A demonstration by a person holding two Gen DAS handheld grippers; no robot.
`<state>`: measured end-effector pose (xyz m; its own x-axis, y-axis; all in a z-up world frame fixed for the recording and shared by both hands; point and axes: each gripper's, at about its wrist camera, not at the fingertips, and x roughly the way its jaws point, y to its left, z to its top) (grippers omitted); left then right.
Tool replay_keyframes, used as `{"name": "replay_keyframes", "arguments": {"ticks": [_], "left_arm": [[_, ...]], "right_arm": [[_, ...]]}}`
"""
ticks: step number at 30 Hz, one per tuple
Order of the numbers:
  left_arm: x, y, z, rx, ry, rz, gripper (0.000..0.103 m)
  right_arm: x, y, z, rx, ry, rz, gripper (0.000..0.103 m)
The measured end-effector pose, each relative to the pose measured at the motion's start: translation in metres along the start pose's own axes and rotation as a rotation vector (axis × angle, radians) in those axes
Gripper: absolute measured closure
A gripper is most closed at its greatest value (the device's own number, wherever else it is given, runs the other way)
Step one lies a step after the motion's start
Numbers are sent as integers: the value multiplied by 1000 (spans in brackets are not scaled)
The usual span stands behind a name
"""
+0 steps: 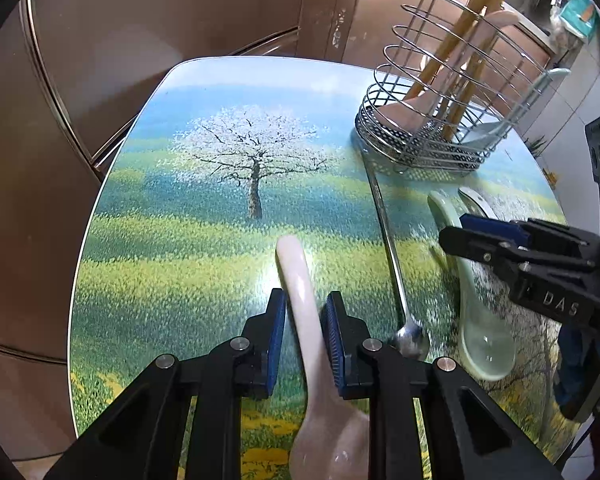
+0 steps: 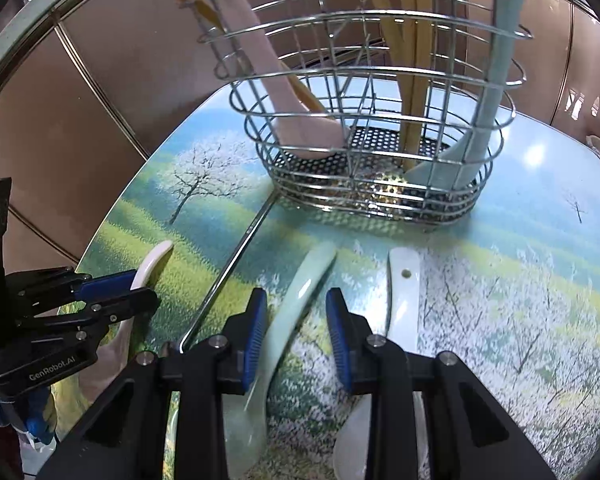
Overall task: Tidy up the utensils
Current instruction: 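Grasp the pink spoon with the left tool while the right tool grasps the light-green spoon, then lift both spoons upright and carry them above the wire holder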
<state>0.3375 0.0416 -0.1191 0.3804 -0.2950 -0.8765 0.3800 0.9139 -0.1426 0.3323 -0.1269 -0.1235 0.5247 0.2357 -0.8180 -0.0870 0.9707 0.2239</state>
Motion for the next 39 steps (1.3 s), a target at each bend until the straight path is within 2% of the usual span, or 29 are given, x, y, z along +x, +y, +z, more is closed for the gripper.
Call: {"name": "replay_keyframes", "arguments": {"ticks": [6,8,9,14,26,39], "left_arm": [[7,-3,12,-9,20,-8,84],[8,0,14,-22,21,-17,90],[8,1,15,-32,21,-21,90],[5,0,9,-38,6,-17,92],[-51,-13,-10,-50,-178,-42,92],[-97,-33,-31,-76,-324,-94,92]], "right_arm": [[7,3,6,7,-2,-12,74],[9,3,8,12,6,-12,80],[10,2,8,20,8,-4,84],[2,-6,3,46,-3,39,92],[-61,-12,-21,34,-151,125,92],[-127,-2,-55,-23,-284,137,94]]}}
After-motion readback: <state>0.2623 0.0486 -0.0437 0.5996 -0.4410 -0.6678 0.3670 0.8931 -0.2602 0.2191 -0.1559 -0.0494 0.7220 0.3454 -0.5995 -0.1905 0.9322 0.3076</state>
